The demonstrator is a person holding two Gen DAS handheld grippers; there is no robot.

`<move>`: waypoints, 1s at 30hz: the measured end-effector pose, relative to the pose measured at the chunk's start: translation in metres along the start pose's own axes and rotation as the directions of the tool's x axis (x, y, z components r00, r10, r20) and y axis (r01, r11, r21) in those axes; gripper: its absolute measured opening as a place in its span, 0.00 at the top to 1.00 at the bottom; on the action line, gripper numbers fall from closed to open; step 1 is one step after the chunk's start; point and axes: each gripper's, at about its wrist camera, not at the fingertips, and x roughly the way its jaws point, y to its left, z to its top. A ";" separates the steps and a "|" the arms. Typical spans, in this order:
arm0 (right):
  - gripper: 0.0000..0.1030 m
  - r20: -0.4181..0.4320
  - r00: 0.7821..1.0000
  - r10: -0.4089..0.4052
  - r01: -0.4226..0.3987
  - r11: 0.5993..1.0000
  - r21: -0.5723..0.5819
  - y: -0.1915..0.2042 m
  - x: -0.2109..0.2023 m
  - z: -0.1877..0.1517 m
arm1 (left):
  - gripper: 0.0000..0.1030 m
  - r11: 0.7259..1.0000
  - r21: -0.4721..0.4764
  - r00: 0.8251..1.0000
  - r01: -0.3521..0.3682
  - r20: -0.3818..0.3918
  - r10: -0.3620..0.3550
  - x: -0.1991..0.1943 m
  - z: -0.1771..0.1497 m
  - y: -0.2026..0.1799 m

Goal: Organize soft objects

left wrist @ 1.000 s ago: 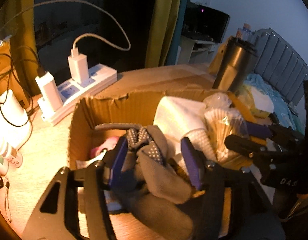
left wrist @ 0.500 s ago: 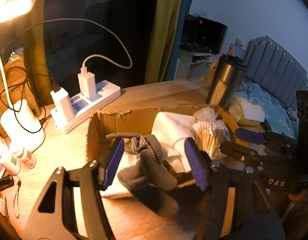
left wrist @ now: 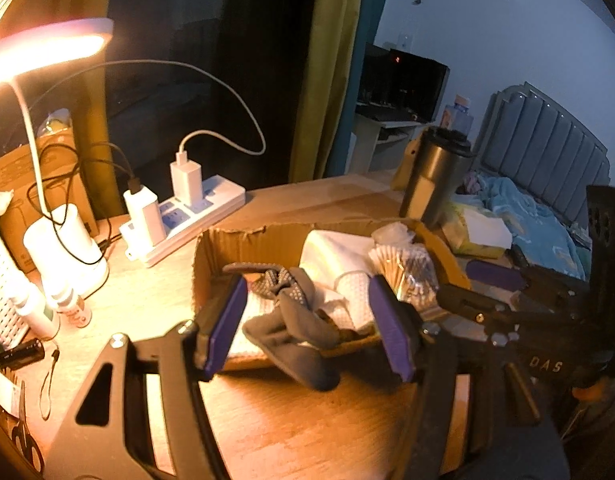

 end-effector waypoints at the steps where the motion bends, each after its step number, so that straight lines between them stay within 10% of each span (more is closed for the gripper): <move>1: 0.40 0.002 1.000 -0.001 0.001 1.000 -0.002 0.001 -0.002 0.000 | 0.38 1.000 -0.001 1.000 -0.001 0.003 0.001 -0.003 -0.001 0.000; 30: 0.40 0.081 0.996 -0.020 0.024 0.999 -0.040 0.031 -0.068 -0.018 | 0.37 1.000 0.024 0.995 0.006 0.096 -0.008 -0.080 -0.019 -0.018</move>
